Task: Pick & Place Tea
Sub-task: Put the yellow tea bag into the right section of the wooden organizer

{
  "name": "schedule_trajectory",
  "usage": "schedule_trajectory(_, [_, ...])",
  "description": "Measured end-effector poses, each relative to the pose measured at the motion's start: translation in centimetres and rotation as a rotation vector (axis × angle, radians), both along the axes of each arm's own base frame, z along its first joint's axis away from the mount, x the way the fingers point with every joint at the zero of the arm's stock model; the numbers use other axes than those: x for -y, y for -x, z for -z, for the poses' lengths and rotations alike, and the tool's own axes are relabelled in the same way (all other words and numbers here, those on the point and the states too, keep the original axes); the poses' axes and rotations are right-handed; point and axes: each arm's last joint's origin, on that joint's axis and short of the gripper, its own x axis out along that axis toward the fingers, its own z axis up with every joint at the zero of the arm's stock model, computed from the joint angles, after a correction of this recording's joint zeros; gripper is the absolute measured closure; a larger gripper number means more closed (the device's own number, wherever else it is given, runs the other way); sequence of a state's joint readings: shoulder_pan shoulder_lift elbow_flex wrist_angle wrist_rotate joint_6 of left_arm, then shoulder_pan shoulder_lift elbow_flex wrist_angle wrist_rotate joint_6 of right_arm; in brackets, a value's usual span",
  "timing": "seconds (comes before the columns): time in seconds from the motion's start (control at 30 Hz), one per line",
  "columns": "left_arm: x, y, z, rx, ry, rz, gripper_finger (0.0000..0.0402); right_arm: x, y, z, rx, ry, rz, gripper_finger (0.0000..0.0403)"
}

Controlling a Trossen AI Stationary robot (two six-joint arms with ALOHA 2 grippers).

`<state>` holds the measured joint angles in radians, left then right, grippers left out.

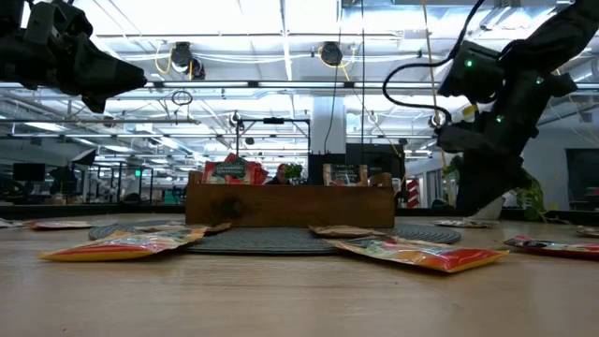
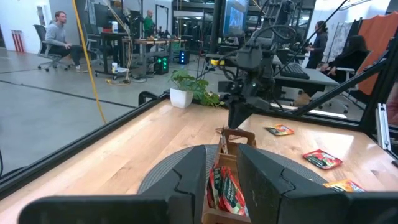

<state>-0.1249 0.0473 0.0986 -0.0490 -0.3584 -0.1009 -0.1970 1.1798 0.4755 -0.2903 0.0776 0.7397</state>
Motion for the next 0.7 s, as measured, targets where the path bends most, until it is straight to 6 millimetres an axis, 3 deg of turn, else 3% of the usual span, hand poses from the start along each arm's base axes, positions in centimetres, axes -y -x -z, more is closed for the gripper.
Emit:
schedule_trajectory(0.1, [0.0,0.0,0.0,0.000,0.000,0.000,0.0309,-0.2,-0.5,-0.1,0.007,0.024,-0.069,0.0393])
schedule_trajectory(0.3, [0.0,0.0,0.0,0.000,0.000,0.000,0.0309,-0.3,-1.4,-0.6,-0.044,0.064,-0.109,0.0402])
schedule_trajectory(0.57, [0.0,0.0,0.0,0.000,0.000,0.000,0.0309,0.1,-2.6,0.9,-0.167,0.064,-0.154,0.0403])
schedule_trajectory(0.7, [0.0,0.0,0.0,-0.001,0.000,0.000,0.0309,0.0,-3.7,0.9,-0.170,0.016,-0.261,0.0403])
